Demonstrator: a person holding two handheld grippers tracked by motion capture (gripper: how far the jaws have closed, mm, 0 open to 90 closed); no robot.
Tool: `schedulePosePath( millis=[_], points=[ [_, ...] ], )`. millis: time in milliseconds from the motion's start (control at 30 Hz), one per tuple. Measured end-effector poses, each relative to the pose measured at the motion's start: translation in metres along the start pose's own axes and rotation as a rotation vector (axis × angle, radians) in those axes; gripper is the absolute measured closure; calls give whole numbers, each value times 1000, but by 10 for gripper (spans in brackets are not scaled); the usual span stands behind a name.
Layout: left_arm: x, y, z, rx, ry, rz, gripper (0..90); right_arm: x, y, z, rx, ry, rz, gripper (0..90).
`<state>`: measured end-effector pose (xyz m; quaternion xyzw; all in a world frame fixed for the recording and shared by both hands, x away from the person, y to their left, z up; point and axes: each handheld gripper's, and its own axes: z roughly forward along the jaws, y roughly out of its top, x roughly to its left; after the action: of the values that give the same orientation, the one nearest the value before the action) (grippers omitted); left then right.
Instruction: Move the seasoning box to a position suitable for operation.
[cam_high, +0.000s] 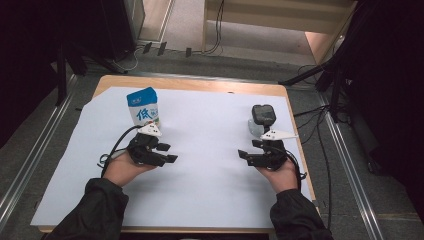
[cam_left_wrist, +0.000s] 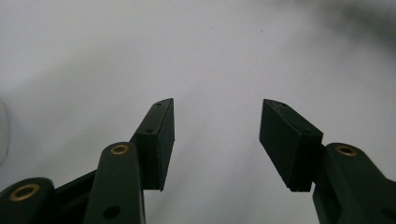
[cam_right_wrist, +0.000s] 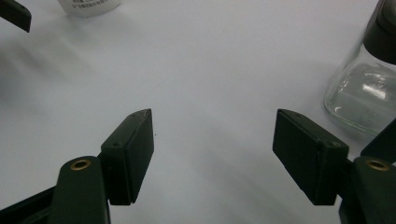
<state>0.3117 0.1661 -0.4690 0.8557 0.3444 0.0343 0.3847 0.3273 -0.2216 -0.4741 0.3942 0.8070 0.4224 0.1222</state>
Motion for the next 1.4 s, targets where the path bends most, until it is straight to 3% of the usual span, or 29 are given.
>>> schedulePosePath(
  millis=[867, 933, 1000, 1400],
  points=[
    [4, 0, -1, 5, 6, -8, 444, -3, 0, -6, -11, -23, 18, 310],
    [4, 0, -1, 6, 4, -11, 441, -2, 0, -7, -16, -23, 19, 310],
    [3, 1, -3, -12, -26, -26, 438, -2, 0, -9, -20, -25, 19, 310],
    [3, 0, -4, -8, -24, -16, 431, -6, 1, -13, -33, -53, 27, 306]
  ],
)
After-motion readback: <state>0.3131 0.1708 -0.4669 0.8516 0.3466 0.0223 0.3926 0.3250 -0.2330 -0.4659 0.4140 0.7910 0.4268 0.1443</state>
